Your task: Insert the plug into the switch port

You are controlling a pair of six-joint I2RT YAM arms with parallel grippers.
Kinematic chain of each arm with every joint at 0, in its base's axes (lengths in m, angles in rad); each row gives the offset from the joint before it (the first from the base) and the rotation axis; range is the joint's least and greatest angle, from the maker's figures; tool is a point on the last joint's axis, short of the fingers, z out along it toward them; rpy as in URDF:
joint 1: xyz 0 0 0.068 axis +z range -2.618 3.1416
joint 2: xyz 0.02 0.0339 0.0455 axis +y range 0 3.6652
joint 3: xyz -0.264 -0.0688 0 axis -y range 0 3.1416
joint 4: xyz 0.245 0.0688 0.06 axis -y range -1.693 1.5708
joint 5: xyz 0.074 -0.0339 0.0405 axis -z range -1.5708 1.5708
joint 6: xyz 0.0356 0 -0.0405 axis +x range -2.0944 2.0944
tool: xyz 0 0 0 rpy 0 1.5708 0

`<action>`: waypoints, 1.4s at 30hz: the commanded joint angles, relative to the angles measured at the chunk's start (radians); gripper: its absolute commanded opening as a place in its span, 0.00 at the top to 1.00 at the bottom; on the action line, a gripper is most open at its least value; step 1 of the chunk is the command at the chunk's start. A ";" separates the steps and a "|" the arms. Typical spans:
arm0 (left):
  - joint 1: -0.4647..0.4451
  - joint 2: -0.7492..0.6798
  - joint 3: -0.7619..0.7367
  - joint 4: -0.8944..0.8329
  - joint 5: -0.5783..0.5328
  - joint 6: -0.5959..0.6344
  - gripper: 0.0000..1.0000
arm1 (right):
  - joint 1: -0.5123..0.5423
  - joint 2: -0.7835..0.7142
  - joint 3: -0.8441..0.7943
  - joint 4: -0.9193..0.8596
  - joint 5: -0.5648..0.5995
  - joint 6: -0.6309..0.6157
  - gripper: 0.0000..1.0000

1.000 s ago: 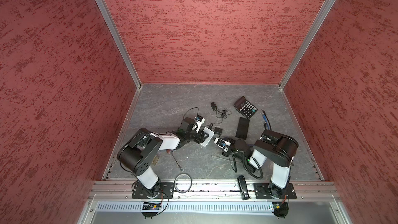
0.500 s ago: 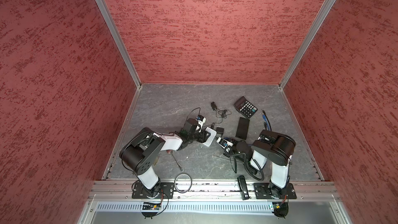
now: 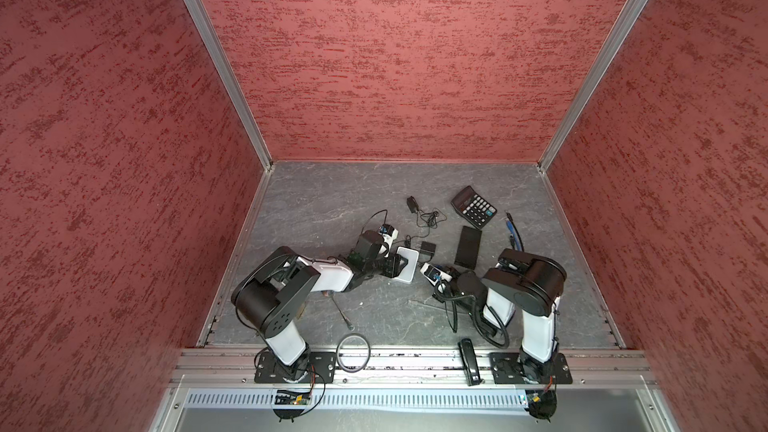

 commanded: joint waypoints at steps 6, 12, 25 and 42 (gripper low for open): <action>-0.071 0.015 0.067 -0.111 0.236 0.101 0.50 | 0.032 -0.083 0.087 -0.091 -0.205 -0.044 1.00; -0.090 0.011 0.072 -0.174 0.183 0.141 0.51 | 0.032 -0.111 0.120 -0.134 -0.156 -0.035 1.00; -0.161 0.017 0.102 -0.311 0.190 0.305 0.51 | 0.032 -0.179 0.131 -0.244 -0.189 -0.103 1.00; -0.216 0.094 0.104 -0.189 0.268 0.219 0.51 | 0.040 -0.147 0.179 -0.086 -0.095 0.003 1.00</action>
